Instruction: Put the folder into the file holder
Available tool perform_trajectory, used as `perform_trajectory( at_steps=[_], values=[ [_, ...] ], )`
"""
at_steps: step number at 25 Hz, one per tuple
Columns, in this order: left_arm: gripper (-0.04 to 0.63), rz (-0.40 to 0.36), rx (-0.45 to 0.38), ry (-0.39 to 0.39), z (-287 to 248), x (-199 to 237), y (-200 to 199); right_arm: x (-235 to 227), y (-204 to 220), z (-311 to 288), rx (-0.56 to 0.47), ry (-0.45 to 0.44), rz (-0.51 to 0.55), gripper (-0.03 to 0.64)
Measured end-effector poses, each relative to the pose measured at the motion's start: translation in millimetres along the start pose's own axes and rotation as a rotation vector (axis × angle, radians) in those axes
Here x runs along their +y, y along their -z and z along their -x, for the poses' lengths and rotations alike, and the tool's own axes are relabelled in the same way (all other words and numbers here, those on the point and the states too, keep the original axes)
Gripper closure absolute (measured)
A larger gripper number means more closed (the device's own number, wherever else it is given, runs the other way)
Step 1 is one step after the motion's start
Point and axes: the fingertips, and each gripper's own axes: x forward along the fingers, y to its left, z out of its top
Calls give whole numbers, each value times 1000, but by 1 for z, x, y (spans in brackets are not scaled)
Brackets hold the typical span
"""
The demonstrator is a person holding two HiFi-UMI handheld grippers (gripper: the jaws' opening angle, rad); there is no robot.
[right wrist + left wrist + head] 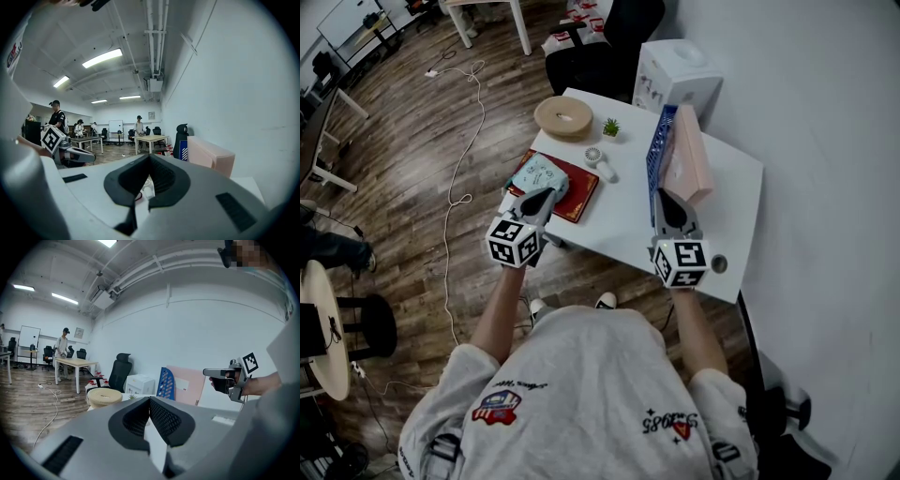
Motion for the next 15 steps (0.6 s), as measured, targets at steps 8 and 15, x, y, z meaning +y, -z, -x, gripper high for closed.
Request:
perform_trajectory(
  at_steps=[8, 15],
  values=[
    [589, 8, 2, -2, 0, 0, 3, -1, 6, 2, 13, 1, -4, 624],
    [589, 17, 11, -3, -4, 0, 8, -2, 11, -1, 25, -4, -7, 624]
  ],
)
